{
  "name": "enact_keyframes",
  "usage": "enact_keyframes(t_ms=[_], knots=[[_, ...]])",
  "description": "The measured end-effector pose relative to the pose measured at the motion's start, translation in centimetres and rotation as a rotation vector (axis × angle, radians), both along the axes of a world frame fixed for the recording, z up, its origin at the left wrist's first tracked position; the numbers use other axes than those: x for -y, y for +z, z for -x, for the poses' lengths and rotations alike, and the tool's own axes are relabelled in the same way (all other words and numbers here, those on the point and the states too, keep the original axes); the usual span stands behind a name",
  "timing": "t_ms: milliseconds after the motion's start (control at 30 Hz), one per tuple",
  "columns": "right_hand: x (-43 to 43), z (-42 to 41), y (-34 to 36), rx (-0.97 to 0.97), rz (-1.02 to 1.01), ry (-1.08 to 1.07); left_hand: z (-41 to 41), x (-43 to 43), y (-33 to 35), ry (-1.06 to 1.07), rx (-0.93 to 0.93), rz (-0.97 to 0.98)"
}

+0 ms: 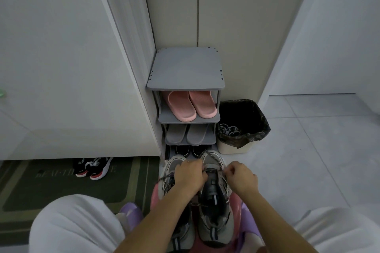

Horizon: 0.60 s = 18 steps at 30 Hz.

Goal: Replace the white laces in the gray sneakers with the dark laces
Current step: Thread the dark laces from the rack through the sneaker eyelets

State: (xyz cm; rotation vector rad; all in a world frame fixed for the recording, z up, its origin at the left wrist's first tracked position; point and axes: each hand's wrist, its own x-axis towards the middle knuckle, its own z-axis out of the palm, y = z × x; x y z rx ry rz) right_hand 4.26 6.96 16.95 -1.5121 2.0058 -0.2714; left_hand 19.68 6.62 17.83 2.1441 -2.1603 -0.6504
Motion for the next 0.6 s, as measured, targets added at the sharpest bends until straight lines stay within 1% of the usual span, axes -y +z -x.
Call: enact_keyframes(t_ms=[133, 233, 300, 433, 533, 600], knots=[[-0.9, 4.1, -1.0, 0.031, -0.056, -0.194, 0.0, -0.2, -0.1, 0.071, -0.062, -0.017], [-1.5, 6.7, -1.1, 0.0, -0.105, -0.269, 0.4, -0.2, -0.3, 0.094, -0.093, -0.023], [-1.5, 7.1, -1.0, -0.004, -0.144, -0.244, 0.6, -0.3, -0.3, 0.1, -0.119, -0.027], [-0.4, 5.3, -0.5, 0.061, -0.159, -0.101, 0.5, -0.5, -0.4, 0.124, -0.169, -0.035], [0.7, 2.6, -0.1, 0.062, -0.051, 0.03, 0.6, -0.6, -0.5, 0.142, -0.203, -0.049], [1.3, 0.6, 0.0, 0.006, 0.015, 0.11, 0.7, -0.8, -0.7, 0.155, -0.226, -0.046]])
